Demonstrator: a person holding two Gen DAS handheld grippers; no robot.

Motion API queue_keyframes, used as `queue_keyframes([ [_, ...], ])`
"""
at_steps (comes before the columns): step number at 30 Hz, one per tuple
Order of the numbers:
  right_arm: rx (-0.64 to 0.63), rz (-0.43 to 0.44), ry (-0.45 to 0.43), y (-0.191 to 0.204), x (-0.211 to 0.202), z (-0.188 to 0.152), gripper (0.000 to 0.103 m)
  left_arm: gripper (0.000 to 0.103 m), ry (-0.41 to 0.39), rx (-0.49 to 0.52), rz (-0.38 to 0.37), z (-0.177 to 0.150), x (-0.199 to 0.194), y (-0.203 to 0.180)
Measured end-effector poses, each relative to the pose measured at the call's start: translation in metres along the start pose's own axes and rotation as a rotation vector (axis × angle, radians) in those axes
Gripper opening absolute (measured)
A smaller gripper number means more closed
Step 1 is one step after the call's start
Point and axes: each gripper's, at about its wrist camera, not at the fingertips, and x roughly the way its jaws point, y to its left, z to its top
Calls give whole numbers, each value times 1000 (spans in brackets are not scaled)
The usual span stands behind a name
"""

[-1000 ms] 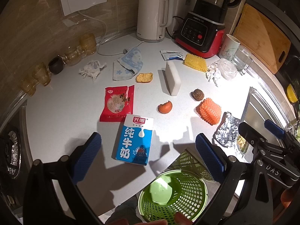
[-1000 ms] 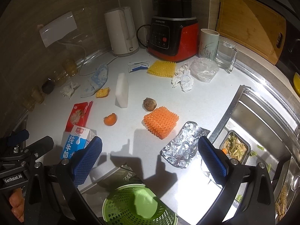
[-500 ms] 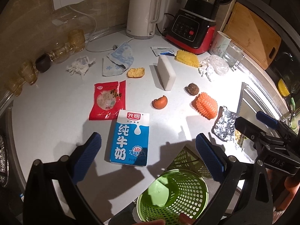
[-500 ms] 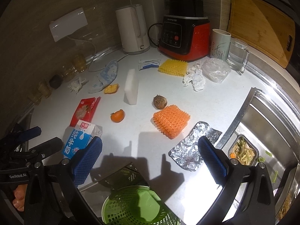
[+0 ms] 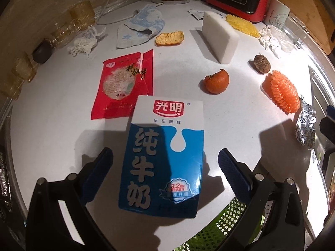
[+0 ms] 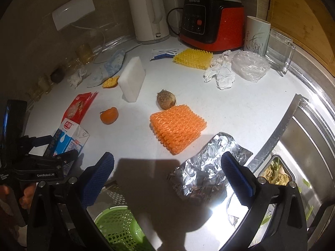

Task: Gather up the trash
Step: 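Grasp the milk carton with the left tool while the right tool grasps the orange mesh net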

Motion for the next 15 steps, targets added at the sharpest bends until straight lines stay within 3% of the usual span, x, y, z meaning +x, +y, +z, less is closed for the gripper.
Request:
queue_keyframes([
  [4,-60,24,29,-9,22,18,101,67,21,-11,22,-2,9,-3],
  [10,-146,29,80,-11,59,39,99,66,-2,-85,22,-5,5,3],
  [11,-153,30,95,-11,66,41,96,66,-5,-99,22,-6,3,4],
  [13,-166,40,132,-12,79,43,72,66,-17,-124,27,-8,-6,5],
  [15,-171,63,159,-13,87,44,59,66,-33,-144,27,-13,-18,4],
])
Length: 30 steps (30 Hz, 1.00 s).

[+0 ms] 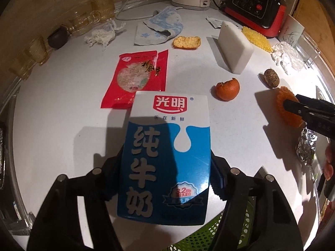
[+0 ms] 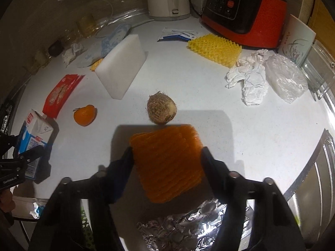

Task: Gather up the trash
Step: 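Grasp the milk carton with the left tool while the right tool grasps the orange mesh net, then carry the carton and mesh net over the green basket and release both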

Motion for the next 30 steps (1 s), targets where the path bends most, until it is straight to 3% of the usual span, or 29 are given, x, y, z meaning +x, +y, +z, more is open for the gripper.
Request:
queue_keyframes([
  [2,-14,10,-12,0,-3,2,48,66,-10,-14,-11,-6,-13,0],
  [4,-19,38,-19,0,-10,3,24,66,-16,-20,-35,-16,-29,-2],
  [5,-14,44,-26,1,-15,3,19,66,-16,-20,-52,-21,-35,-4],
  [13,22,65,-117,22,-86,-26,18,66,-5,94,-187,-65,-81,-34],
  [22,184,44,-178,60,-170,-129,19,66,4,309,-309,-128,-108,-60],
  [30,269,-16,-166,88,-179,-211,21,66,25,463,-333,-190,-104,-76],
])
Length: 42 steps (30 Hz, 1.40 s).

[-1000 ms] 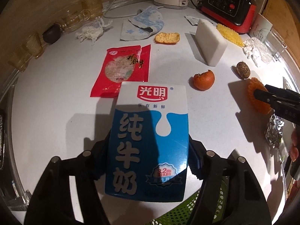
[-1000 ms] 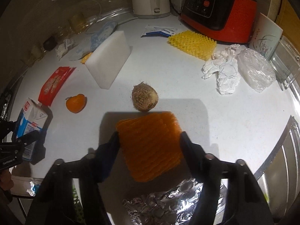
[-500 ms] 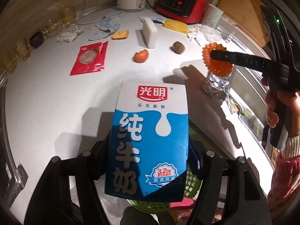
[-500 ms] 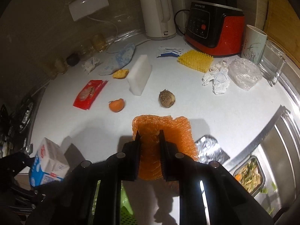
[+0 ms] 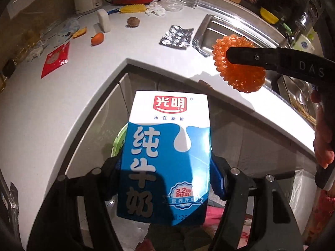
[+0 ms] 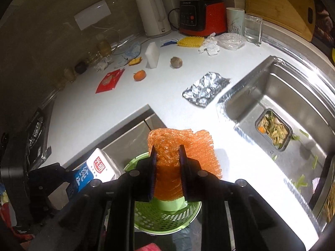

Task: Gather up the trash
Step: 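Carry the carton and mesh net over the green basket and release both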

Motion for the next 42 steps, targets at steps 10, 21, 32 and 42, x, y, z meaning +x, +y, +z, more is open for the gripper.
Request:
queue_keyframes([
  [10,-39,15,157,16,84,-88,21,66,95,38,-28,-54,48,0],
  [21,-26,82,287,29,134,-107,63,66,103,-17,15,-72,36,33],
  [32,42,3,112,7,57,-80,79,66,136,13,-44,-66,57,18],
  [42,124,-47,16,-28,8,-76,80,66,252,108,-80,-61,117,-13],
])
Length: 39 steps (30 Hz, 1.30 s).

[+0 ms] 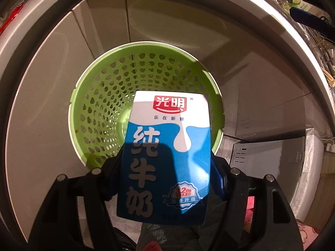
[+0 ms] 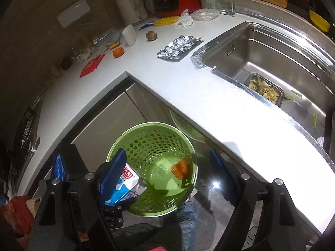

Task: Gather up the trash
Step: 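Carry the carton and mesh net over the green basket and release both, then grasp the red snack bag with the left tool while the right tool grasps the white sponge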

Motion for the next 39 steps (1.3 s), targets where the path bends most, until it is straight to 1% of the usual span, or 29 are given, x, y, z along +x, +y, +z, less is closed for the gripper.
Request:
queue_keyframes([
  [6,26,-8,7,-15,-1,-3,80,67,7,18,10,20,14,-5],
  [7,30,-3,10,-16,-1,-4,80,71,19,20,26,23,17,-6],
  [8,31,-1,14,-17,0,-3,80,83,35,20,46,28,23,-10],
  [9,29,-3,18,-17,0,-3,80,87,46,20,74,31,28,-10],
  [10,25,-4,19,-17,0,-2,80,87,49,19,102,34,31,-10],
  [12,15,-4,20,-16,0,2,80,87,33,18,123,38,27,-6],
  [16,-3,2,16,-14,-1,11,80,87,-35,-11,115,42,-7,-1],
  [18,-16,5,13,-12,-2,17,80,87,-87,-50,83,42,-36,8],
  [19,-23,6,10,-10,-2,20,80,87,-112,-67,81,42,-49,12],
  [22,-45,15,-6,-5,-5,31,80,90,-199,-114,81,41,-94,25],
  [24,-62,26,-23,0,-7,41,80,91,-251,-151,93,41,-116,33],
  [26,-80,32,-39,6,-8,52,80,92,-285,-189,103,40,-135,45],
  [32,-122,38,-76,20,-4,91,80,92,-367,-300,148,52,-172,76],
  [37,-131,52,-68,27,14,124,80,92,-421,-389,200,69,-184,116],
  [39,-155,60,-63,31,23,138,80,92,-440,-422,230,79,-187,133],
])
